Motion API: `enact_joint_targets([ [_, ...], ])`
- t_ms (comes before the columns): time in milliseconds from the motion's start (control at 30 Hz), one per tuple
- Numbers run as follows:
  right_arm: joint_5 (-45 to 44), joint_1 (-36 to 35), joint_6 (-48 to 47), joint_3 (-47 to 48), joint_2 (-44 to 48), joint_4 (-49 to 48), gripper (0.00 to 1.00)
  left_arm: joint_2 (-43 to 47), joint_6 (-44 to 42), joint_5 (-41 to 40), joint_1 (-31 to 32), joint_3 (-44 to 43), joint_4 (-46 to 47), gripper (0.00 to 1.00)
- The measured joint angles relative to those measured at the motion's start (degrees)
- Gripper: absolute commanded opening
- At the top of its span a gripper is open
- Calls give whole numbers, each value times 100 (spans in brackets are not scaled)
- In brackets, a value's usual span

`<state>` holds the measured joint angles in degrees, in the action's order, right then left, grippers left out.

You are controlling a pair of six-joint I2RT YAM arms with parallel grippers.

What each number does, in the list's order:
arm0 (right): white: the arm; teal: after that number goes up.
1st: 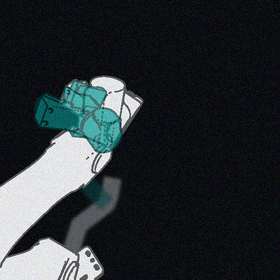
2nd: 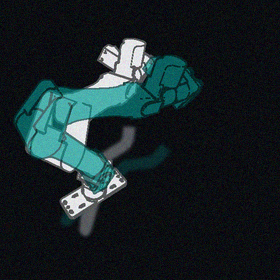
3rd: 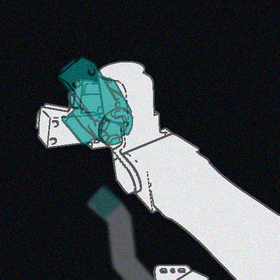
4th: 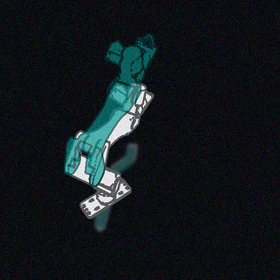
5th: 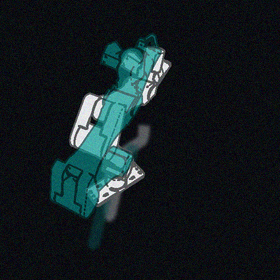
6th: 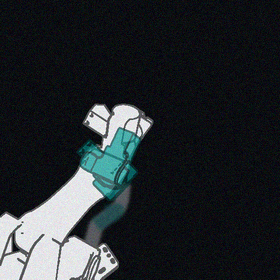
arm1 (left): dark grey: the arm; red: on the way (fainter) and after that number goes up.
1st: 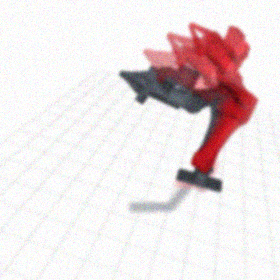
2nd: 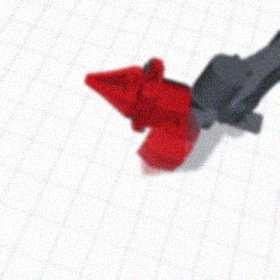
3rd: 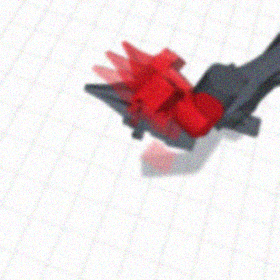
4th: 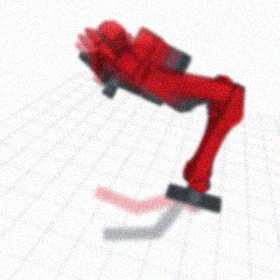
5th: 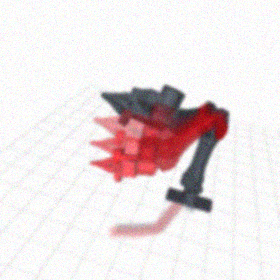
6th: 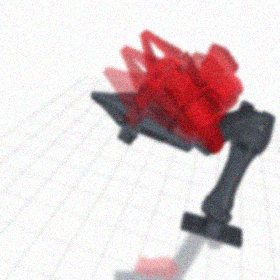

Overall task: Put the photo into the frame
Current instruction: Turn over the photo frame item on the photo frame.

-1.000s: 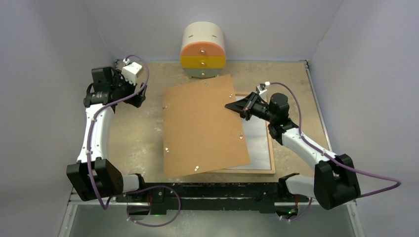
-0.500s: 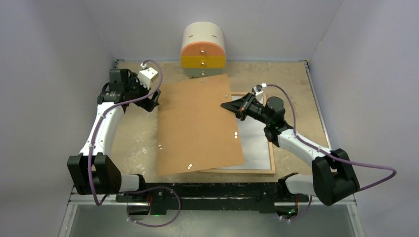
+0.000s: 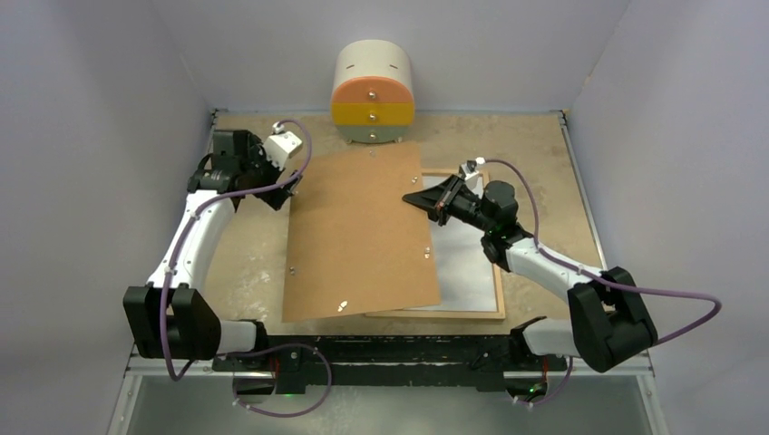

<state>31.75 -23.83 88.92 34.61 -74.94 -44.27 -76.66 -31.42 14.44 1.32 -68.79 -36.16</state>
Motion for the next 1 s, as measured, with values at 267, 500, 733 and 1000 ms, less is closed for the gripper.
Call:
enact_joint_targets([
  [267,452,-26,-44,-372,44,-22,0,48,-275,-267,74,396,138,99],
  [500,1058,105,42,-667,33,-345,0,-92,-293,-450,81,400,424,100],
  [733,1432,595,24,-767,125,-422,0,-197,-291,-485,107,400,476,100],
  [1000,1067,778,-166,-813,407,-308,0,-195,-13,-247,133,490,304,100],
])
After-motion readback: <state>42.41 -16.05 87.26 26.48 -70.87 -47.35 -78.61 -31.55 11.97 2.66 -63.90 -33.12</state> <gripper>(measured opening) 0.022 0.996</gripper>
